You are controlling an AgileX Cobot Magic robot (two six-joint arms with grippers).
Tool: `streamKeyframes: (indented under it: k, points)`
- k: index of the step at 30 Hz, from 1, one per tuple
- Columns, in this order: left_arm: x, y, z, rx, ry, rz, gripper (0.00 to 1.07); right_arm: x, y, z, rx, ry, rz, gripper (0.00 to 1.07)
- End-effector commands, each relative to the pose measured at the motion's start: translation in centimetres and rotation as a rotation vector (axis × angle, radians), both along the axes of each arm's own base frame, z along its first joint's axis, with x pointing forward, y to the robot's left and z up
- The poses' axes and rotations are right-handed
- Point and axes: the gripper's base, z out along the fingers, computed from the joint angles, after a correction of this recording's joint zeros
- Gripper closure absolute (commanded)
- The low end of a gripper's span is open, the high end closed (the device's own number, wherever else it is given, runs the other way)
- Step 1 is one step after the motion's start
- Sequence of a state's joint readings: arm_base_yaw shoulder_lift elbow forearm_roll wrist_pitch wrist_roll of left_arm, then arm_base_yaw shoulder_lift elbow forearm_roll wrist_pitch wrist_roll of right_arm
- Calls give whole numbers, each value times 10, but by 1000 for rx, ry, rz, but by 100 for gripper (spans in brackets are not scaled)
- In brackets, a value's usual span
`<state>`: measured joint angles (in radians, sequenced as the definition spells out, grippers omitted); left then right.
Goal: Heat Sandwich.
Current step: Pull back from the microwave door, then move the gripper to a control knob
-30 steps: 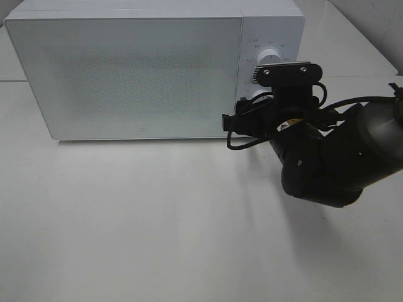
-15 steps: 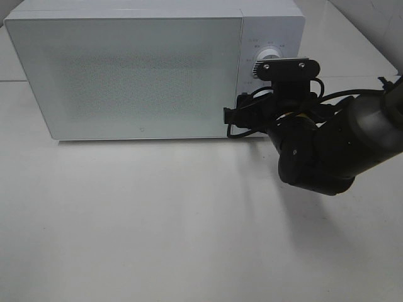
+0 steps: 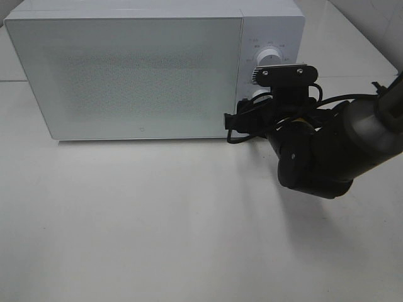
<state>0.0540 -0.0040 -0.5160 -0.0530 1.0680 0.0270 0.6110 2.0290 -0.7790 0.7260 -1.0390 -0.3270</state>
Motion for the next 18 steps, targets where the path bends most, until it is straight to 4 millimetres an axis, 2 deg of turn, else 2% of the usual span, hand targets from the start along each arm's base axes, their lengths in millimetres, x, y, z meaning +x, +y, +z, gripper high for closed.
streamKeyframes:
  k: [1, 6, 9, 10, 14, 15, 17, 18]
  points:
    - [-3, -1, 0, -10, -18, 0, 9, 2, 1, 4, 13, -23, 2, 33]
    - [-3, -1, 0, -10, -18, 0, 9, 2, 1, 4, 34, -26, 0, 39]
    - [-3, -1, 0, -10, -18, 0, 9, 3, 1, 6, 35, -45, -5, 51]
    - [-3, -1, 0, -10, -18, 0, 9, 3, 1, 6, 35, -45, -5, 51]
    - [-3, -1, 0, -10, -18, 0, 9, 3, 1, 7, 34, -59, -7, 78]
    - [-3, -1, 0, -10, -18, 0, 9, 3, 1, 7, 34, -59, -7, 78]
    - [-3, -1, 0, -10, -18, 0, 9, 3, 1, 7, 37, -59, -8, 93]
    - [-3, -1, 0, -10, -18, 0, 9, 3, 1, 7, 38, -59, -9, 96]
